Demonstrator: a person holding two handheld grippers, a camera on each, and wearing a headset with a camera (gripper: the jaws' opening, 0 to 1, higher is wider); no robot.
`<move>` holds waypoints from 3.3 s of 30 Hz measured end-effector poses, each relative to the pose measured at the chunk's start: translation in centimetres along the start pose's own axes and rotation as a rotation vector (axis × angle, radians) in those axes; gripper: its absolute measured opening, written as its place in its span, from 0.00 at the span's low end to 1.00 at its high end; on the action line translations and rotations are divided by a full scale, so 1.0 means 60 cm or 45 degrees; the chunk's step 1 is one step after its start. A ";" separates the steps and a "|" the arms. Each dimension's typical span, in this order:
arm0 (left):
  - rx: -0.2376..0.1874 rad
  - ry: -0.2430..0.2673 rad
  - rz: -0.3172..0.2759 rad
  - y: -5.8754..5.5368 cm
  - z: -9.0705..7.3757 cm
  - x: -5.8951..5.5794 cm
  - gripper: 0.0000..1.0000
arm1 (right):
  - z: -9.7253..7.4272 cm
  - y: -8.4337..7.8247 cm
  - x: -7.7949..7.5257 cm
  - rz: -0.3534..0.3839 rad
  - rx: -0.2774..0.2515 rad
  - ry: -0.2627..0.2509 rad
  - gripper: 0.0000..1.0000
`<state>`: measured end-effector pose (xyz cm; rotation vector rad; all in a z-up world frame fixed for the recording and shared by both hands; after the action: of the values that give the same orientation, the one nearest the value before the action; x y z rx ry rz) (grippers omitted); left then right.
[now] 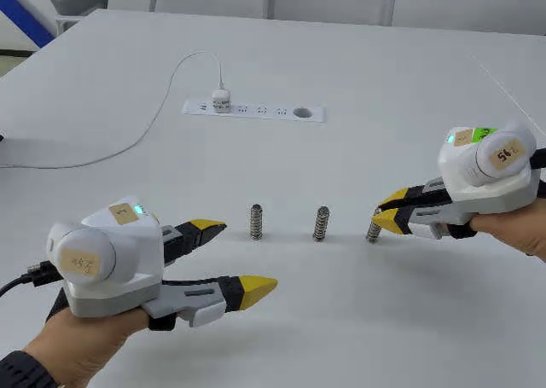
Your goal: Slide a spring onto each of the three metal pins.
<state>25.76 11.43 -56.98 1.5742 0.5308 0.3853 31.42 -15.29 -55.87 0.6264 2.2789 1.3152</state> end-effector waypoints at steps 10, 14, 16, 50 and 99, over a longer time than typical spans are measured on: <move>0.000 0.001 -0.002 0.000 0.001 0.000 0.64 | 0.004 -0.005 0.000 0.012 0.000 -0.005 0.13; -0.004 0.000 -0.002 0.001 0.002 0.000 0.64 | 0.005 -0.006 0.000 0.020 0.002 -0.003 0.15; -0.005 0.001 -0.001 0.001 0.003 0.000 0.64 | 0.006 -0.006 0.000 0.023 0.002 -0.004 0.16; -0.004 0.007 -0.002 0.001 0.003 0.004 0.66 | -0.031 -0.017 0.013 0.081 -0.055 -0.033 0.46; 0.009 0.038 -0.015 -0.007 -0.015 0.008 0.67 | -0.112 -0.025 0.062 0.120 -0.180 -0.121 0.59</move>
<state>25.60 12.47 -57.35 1.5735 0.5646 0.3989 24.33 -18.39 -54.68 0.7381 2.0829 1.4438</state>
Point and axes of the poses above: the centre of the closed fingertips' face, and the gripper's own axes: z roughly forward along the fingers, x roughly to its left, y roughly out of its top, the point moved 8 cm from there along -z, roughly backward along the fingers, and after that the axes turned 14 degrees about -x, right-handed, at the moved point
